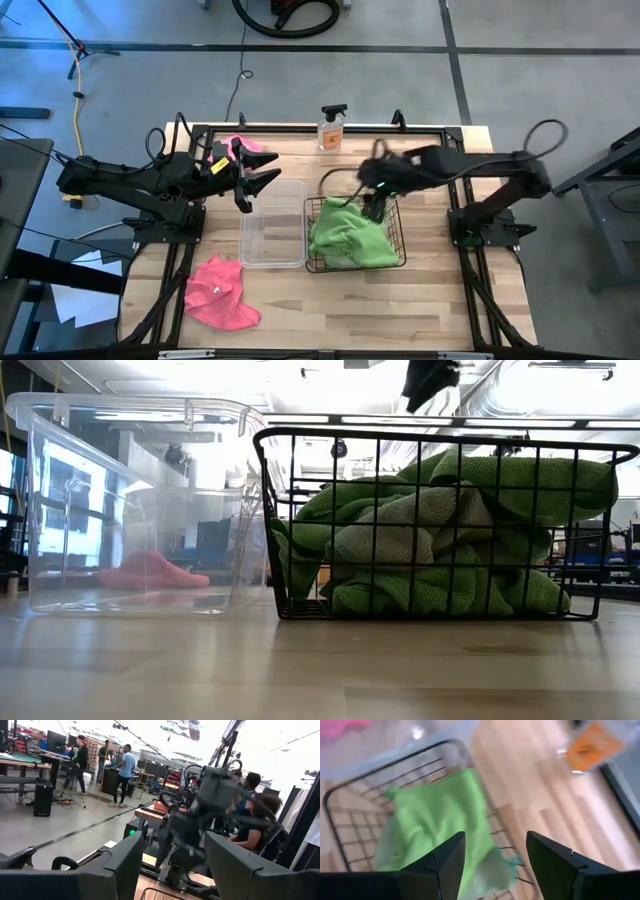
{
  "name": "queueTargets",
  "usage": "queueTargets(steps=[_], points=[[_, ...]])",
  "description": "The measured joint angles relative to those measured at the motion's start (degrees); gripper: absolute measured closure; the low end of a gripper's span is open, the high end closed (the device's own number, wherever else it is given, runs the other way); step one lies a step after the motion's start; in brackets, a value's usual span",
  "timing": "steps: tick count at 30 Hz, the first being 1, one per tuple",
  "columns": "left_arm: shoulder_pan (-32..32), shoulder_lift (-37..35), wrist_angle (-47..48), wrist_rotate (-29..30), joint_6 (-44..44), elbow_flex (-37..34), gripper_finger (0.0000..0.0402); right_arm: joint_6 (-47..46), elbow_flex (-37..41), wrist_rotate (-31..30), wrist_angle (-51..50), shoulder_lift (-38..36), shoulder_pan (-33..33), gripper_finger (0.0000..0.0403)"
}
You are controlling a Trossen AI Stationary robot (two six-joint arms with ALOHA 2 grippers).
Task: Sort microfiber towel by color & place in baskets
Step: Put the pink towel into the transparent bin
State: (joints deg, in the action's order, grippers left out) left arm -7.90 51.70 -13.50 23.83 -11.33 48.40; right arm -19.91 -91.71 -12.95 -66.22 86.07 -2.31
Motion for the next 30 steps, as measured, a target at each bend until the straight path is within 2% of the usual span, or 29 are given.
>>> queueTargets(steps=[5,9,13,16,19,22,25,30], points=[[0.0,0.0,0.0,0.0,0.0,0.0,0.0202,-4.2,7.6,-3.3,3.4,-12.2,1.6,0.0196],[0.0,0.0,0.0,0.0,0.0,0.0,0.0202,-6.6,16.4,-3.4,11.9,-22.3,2.0,0.0196],[0.0,0.0,0.4,0.0,0.0,0.0,0.0202,-7.1,26.0,-3.0,27.5,-30.8,1.9,0.0196],[0.0,0.0,0.3,0.0,0.0,0.0,0.0202,-5.6,33.1,-0.6,43.9,-35.0,1.9,0.0196],[0.0,0.0,-0.1,0.0,0.0,0.0,0.0202,-3.5,39.0,3.9,62.3,-36.4,1.9,0.0196],[0.0,0.0,-0.1,0.0,0.0,0.0,0.0202,1.1,42.3,6.8,74.6,-35.2,1.9,0.0196],[0.0,0.0,-0.1,0.0,0.0,0.0,0.0202,5.9,42.9,9.2,77.5,-33.6,1.9,0.0196],[0.0,0.0,-0.1,0.6,0.0,0.0,0.0202,6.5,41.7,10.5,77.6,-31.3,1.9,0.0196]])
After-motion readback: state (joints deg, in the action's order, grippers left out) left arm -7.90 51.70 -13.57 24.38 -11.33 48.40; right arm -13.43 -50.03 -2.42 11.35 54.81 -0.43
